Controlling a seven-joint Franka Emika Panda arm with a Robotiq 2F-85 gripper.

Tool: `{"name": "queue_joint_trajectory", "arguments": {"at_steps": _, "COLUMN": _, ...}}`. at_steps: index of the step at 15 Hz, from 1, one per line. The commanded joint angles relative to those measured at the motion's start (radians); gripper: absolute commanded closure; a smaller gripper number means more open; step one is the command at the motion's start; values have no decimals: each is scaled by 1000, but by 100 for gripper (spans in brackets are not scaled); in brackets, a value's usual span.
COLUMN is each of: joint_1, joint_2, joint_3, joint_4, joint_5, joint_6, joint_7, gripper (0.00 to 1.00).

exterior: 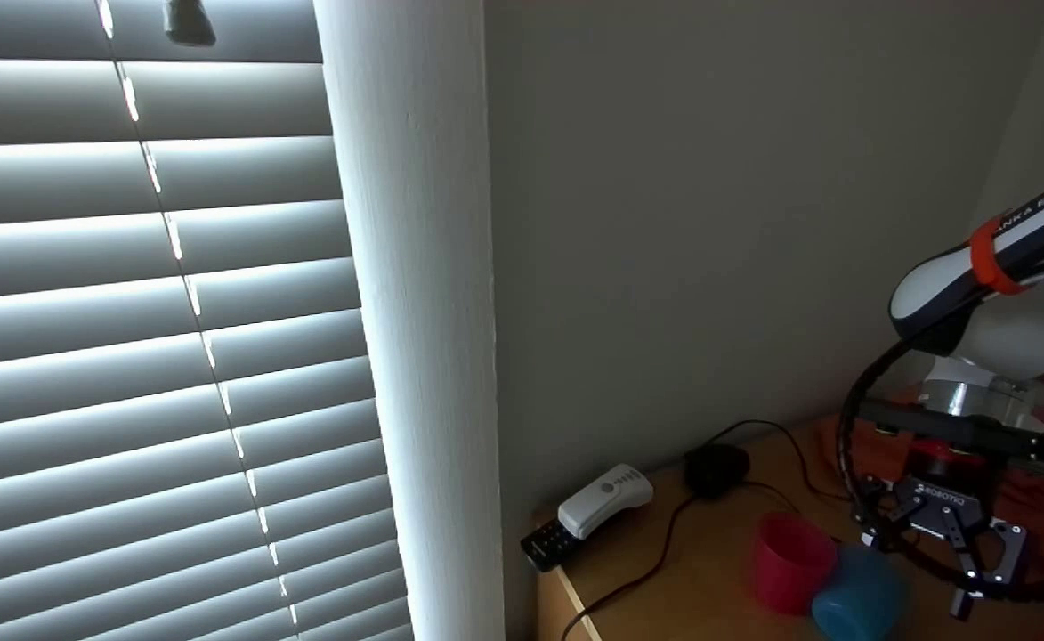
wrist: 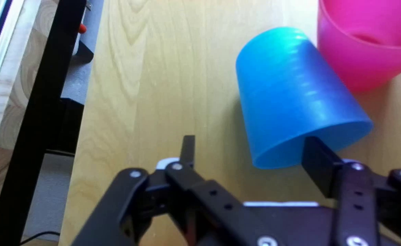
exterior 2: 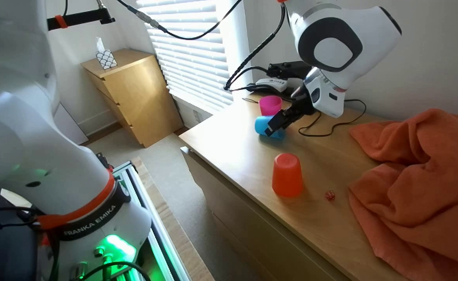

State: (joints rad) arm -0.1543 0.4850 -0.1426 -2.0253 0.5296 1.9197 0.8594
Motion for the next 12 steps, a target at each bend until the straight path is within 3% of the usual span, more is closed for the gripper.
{"name": "queue_joint_trajectory", "arguments": {"at_steps": 1, "joint_1": -26, "joint_2": 38, "joint_3": 3, "joint_4": 54, "joint_5": 63, "joint_6": -78, "joint_7": 8, "gripper": 50}}
{"name": "queue_joint_trajectory", "arguments": {"at_steps": 7, "joint_1": -1, "joint_2": 9, "joint_3": -27, "joint_4": 36, "joint_5": 52, "joint_6": -45, "joint_7": 74, "gripper": 96}}
{"name": "queue_joint_trajectory", "arguments": {"at_steps": 12, "joint_1": 28, "joint_2": -39, "joint_3": -29, "joint_4": 0, "joint_5": 7, "joint_6": -24, "joint_7": 95, "gripper": 99}}
